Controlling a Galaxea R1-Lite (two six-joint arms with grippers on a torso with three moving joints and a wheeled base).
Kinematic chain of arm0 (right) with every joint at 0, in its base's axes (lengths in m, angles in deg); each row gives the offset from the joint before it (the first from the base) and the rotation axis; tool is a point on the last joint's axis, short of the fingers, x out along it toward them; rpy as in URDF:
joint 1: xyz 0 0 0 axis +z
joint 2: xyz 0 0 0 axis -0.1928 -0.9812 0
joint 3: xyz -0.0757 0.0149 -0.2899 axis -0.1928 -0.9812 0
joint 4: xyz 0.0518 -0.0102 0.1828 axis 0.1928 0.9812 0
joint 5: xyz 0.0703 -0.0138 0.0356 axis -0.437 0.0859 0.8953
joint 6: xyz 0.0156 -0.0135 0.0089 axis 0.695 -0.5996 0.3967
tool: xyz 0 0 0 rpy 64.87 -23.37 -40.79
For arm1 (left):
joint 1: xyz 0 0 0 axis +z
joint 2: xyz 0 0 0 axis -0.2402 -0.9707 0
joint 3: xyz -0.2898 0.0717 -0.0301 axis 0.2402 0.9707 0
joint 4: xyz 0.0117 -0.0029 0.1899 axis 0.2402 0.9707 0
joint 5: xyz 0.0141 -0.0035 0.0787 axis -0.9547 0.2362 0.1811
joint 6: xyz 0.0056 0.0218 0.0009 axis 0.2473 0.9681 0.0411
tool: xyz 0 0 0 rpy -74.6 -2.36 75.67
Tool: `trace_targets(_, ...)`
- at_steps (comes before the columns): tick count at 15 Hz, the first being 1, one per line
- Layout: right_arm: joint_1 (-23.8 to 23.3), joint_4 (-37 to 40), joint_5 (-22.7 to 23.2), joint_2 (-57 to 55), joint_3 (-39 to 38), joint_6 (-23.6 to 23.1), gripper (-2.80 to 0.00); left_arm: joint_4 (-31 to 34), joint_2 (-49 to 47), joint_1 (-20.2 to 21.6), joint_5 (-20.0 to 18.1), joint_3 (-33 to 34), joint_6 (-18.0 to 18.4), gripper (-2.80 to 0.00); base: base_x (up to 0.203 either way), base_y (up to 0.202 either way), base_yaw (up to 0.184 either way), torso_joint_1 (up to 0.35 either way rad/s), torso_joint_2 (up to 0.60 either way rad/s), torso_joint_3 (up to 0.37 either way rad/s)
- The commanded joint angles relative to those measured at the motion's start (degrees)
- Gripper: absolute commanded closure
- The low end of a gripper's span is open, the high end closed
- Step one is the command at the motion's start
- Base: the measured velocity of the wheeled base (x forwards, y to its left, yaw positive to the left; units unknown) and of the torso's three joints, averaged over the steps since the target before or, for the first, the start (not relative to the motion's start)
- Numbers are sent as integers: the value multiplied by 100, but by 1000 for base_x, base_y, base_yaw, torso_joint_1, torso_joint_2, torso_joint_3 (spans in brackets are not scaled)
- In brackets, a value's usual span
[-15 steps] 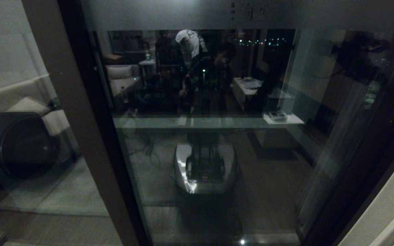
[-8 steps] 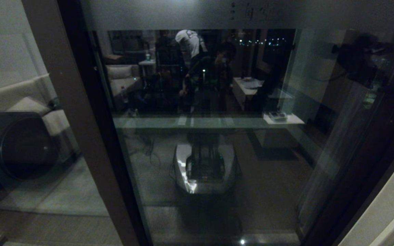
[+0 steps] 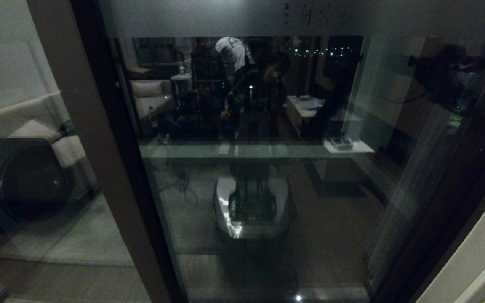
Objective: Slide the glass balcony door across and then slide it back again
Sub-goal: Open the slid door
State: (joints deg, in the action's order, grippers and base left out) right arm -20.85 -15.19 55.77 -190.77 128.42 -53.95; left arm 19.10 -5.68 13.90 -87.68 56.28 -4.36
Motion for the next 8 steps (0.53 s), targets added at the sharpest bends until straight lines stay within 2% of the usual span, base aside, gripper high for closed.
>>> trace_targets(1, 41, -10, 26, 1, -7, 50, -280, 2, 1, 0, -1, 0, 2, 0, 0, 0, 0, 0, 0, 0)
trace_targets(8, 182, -504, 25, -271, -33, 270, -280, 2, 1, 0, -1, 0, 2, 0, 0, 0, 0, 0, 0, 0)
